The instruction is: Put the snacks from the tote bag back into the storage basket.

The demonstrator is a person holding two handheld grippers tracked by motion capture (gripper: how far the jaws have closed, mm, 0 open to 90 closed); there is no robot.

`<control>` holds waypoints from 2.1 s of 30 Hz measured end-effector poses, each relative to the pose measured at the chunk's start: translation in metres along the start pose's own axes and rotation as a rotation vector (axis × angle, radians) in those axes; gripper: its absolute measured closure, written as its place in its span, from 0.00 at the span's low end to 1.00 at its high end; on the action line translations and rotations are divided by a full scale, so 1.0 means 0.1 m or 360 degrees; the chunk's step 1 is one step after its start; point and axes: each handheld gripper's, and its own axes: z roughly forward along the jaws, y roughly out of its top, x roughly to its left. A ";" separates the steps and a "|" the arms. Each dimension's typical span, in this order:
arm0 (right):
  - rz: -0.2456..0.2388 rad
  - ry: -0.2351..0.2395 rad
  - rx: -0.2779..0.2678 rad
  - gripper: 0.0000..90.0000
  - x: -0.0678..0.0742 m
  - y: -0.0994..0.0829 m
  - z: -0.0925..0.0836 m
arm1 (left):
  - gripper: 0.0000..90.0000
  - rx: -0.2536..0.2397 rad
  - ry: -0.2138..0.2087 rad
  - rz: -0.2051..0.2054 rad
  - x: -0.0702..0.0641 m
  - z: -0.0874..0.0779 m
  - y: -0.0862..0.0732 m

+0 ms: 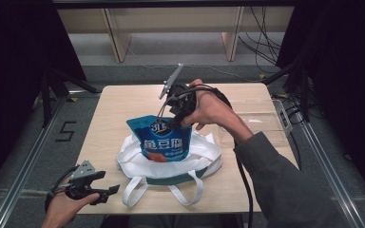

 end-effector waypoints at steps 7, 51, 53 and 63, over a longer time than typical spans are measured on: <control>0.0006 0.0037 0.0098 0.60 -0.02 0.13 0.16 | 0.25 -0.0009 0.0012 0.0001 0.00 0.00 0.00; -0.0313 0.0037 0.0352 1.00 -0.01 0.50 0.14 | 0.26 0.0003 -0.0001 -0.0026 -0.01 0.02 -0.01; -0.0283 0.0042 0.0321 1.00 0.01 0.54 0.05 | 0.26 -0.0002 -0.0001 -0.0027 -0.02 0.02 -0.01; -0.0342 -0.0016 0.0255 1.00 -0.05 0.62 -0.36 | 0.26 0.0013 -0.0016 -0.0026 -0.02 0.01 -0.01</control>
